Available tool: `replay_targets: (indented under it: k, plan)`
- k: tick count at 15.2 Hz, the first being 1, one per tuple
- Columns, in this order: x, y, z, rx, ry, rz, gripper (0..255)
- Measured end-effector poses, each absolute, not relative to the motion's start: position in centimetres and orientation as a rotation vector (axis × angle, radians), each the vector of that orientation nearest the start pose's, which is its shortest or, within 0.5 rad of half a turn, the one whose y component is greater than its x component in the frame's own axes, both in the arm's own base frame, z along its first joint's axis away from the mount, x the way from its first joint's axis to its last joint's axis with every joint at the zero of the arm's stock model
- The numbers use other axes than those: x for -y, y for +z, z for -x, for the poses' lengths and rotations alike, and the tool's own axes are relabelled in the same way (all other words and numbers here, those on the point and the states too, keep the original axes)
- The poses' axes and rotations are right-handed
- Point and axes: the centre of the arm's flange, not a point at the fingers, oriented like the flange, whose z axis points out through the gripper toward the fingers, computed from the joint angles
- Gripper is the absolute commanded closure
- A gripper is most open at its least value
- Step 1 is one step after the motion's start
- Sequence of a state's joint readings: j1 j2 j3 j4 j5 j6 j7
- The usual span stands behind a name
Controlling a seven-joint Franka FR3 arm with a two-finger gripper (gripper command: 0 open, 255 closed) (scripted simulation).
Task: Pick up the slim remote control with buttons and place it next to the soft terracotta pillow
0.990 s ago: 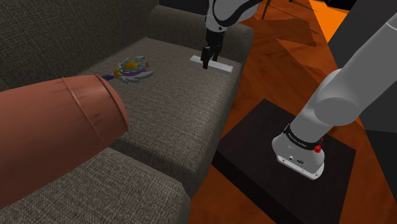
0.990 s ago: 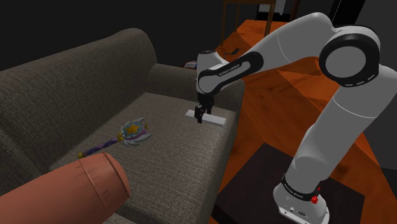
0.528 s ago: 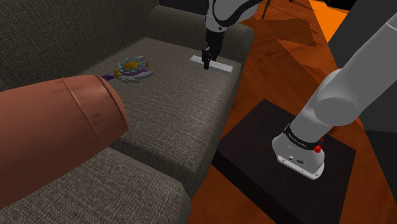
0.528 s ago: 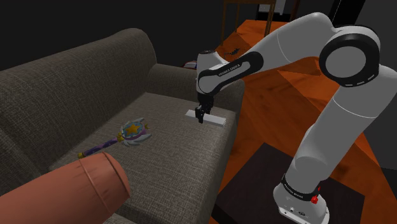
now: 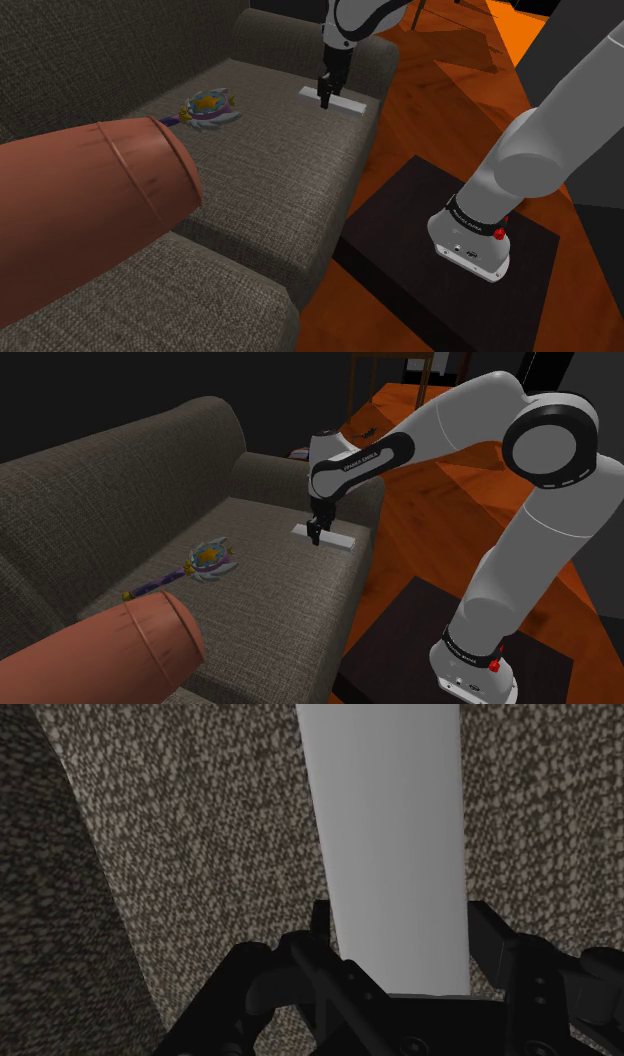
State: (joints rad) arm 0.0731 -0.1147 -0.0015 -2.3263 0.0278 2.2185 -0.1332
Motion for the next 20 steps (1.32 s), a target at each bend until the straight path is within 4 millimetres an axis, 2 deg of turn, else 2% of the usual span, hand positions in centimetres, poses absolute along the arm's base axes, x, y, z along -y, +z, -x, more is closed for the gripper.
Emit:
replay_targets:
  k: [20]
  plan:
    - [-3.6, 48.9, -49.1, 0.292, -0.011, 3.106, 255]
